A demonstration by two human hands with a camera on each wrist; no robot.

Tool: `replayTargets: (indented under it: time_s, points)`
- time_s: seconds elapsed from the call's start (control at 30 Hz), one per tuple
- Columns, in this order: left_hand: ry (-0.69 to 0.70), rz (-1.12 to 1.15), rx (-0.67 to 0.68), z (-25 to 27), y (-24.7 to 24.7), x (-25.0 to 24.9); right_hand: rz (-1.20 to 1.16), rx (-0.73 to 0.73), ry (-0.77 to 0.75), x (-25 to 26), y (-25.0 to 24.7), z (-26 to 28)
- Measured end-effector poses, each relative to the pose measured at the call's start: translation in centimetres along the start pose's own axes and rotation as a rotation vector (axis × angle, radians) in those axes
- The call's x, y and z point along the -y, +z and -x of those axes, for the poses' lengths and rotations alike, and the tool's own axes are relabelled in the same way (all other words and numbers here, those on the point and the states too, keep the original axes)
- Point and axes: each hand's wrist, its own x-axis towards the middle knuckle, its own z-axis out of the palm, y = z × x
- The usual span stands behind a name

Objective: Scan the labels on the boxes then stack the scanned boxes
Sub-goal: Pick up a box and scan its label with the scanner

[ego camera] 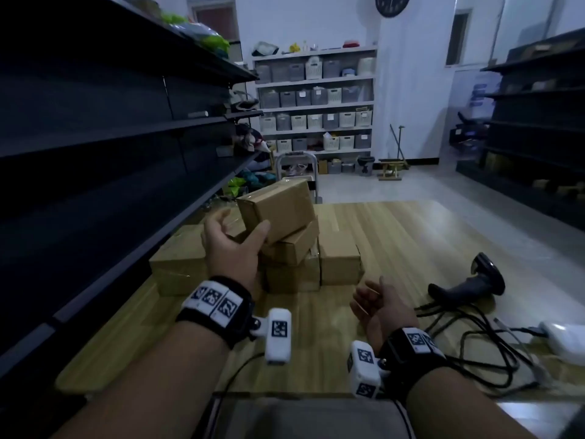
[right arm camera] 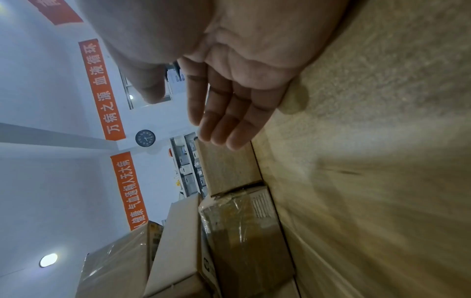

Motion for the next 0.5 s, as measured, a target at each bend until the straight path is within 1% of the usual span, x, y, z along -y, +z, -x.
replayTargets:
  time_s: [0.03, 0.07, 0.17, 0.27, 0.33, 0.37, 0.5]
  points:
    - [0.040, -0.056, 0.019, -0.6, 0.3, -0.4, -0.014, 0.017, 0.007, 0.0, 0.1, 0.0]
    - [0.050, -0.122, 0.052, -1.3, 0.6, -0.3, -0.010, 0.006, 0.005, 0.1, 0.2, -0.1]
    - [0.050, -0.173, 0.121, -2.7, 1.6, -1.1, -0.019, 0.006, 0.003, 0.1, 0.1, 0.4]
    - [0.068, -0.324, 0.182, -3.4, 2.0, -0.5, -0.014, 0.006, -0.013, 0.4, 0.4, 1.3]
    - [0.087, -0.438, 0.185, -3.7, 2.1, 0.0, -0.022, 0.009, -0.008, 0.7, 0.5, 1.7]
    - [0.095, -0.458, 0.184, -3.8, 2.1, 0.3, -0.025, 0.009, -0.005, 0.8, 0.6, 1.8]
    - [0.105, -0.436, 0.150, -4.2, 1.9, 1.5, -0.052, -0.003, 0.014, 0.9, 0.4, 1.5]
